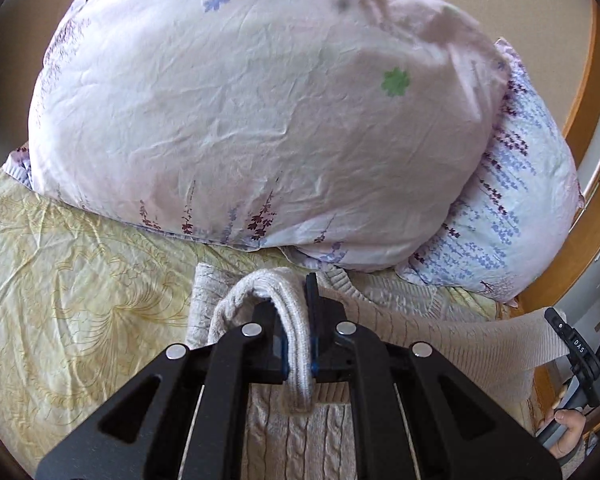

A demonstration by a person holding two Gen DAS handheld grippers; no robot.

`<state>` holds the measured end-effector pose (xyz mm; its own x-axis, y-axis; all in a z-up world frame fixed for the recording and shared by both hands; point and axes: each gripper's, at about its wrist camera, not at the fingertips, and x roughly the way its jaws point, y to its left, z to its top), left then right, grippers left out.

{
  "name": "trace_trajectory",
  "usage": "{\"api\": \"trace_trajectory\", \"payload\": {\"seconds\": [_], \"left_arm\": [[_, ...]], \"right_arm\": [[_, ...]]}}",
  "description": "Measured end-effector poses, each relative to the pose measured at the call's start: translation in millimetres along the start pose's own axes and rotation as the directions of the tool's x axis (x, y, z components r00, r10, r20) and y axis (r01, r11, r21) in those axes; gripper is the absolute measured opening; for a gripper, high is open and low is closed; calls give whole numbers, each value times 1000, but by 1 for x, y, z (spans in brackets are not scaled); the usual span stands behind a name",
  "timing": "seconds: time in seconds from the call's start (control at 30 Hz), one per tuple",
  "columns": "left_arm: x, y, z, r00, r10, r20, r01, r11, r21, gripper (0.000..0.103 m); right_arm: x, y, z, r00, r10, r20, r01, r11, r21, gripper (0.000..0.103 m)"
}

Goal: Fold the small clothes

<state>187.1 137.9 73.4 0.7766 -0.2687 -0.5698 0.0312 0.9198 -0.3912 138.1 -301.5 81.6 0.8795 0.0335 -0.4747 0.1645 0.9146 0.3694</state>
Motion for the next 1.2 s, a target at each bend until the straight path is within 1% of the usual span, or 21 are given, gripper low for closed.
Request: {"api": "trace_trajectory", "payload": {"seconds": [0.07, 0.13, 0.23, 0.3, 0.47, 0.57, 0.6, 0.63, 0.67, 0.7, 0.73, 0.77, 0.83, 0.87, 0.93, 0.97, 1.0, 1.03, 1.07, 1.13, 1.2], "left_arm": [[19, 10, -1, 999, -5, -34, 3, 999, -51, 7], [33, 20, -3, 998, -15, -60, 9, 994, -104, 7], [42, 27, -6, 997, -19, -73, 9, 991, -131, 7], [46, 29, -9, 997, -23, -76, 12, 990, -143, 7], [55, 38, -13, 995, -36, -94, 17, 980, -198, 7], [61, 41, -11, 994, -38, -103, 13, 971, -238, 8], [62, 42, -10, 994, -43, -104, 15, 967, -254, 8], [64, 43, -10, 993, -45, -107, 15, 964, -267, 9], [65, 43, -8, 993, -47, -110, 15, 961, -275, 9], [67, 43, -8, 993, -49, -111, 16, 960, -281, 10], [68, 42, -7, 993, -52, -109, 19, 958, -286, 13], [68, 41, -7, 993, -59, -106, 25, 955, -294, 15], [68, 42, -6, 992, -84, -93, 50, 945, -322, 26], [67, 42, -5, 991, -100, -84, 66, 939, -339, 30], [65, 43, -3, 989, -131, -65, 97, 922, -375, 42], [64, 43, -2, 988, -143, -56, 110, 915, -389, 45], [63, 42, -2, 987, -154, -49, 122, 909, -398, 47], [63, 42, -1, 986, -160, -47, 128, 905, -405, 49], [63, 42, 0, 986, -164, -45, 131, 902, -412, 49], [62, 42, 0, 986, -162, -44, 129, 897, -423, 49], [61, 41, -1, 987, -155, -48, 121, 899, -421, 49]], "right_arm": [[24, -10, -5, 998, -10, -61, 15, 996, 83, 8], [41, -19, -13, 994, -24, -106, 39, 989, 143, 8], [55, -28, -19, 991, -19, -131, 44, 980, 192, 9], [59, -33, -21, 991, 3, -137, 27, 976, 217, 8], [73, -48, -21, 981, 102, -166, -51, 958, 284, 9], [80, -60, -19, 965, 198, -171, -124, 922, 368, 10], [82, -63, -19, 957, 232, -172, -149, 907, 394, 15], [84, -66, -20, 951, 260, -169, -170, 893, 417, 24], [84, -69, -20, 945, 283, -167, -188, 883, 431, 28], [85, -69, -19, 939, 302, -167, -204, 875, 438, 36], [85, -69, -19, 935, 315, -166, -216, 872, 439, 41], [85, -68, -18, 932, 324, -165, -225, 871, 436, 43], [85, -66, -18, 920, 359, -158, -259, 858, 443, 50], [85, -65, -17, 909, 386, -154, -283, 846, 452, 53], [82, -65, -15, 872, 467, -144, -351, 803, 481, 62], [82, -64, -14, 857, 497, -134, -377, 783, 494, 64], [82, -63, -12, 847, 513, -137, -389, 776, 497, 65], [82, -61, -12, 841, 520, -147, -393, 775, 495, 65], [83, -60, -11, 843, 512, -165, -381, 784, 490, 65], [86, -58, -12, 858, 454, -241, -309, 830, 464, 65], [84, -53, -12, 875, 368, -316, -234, 891, 390, 65]]}}
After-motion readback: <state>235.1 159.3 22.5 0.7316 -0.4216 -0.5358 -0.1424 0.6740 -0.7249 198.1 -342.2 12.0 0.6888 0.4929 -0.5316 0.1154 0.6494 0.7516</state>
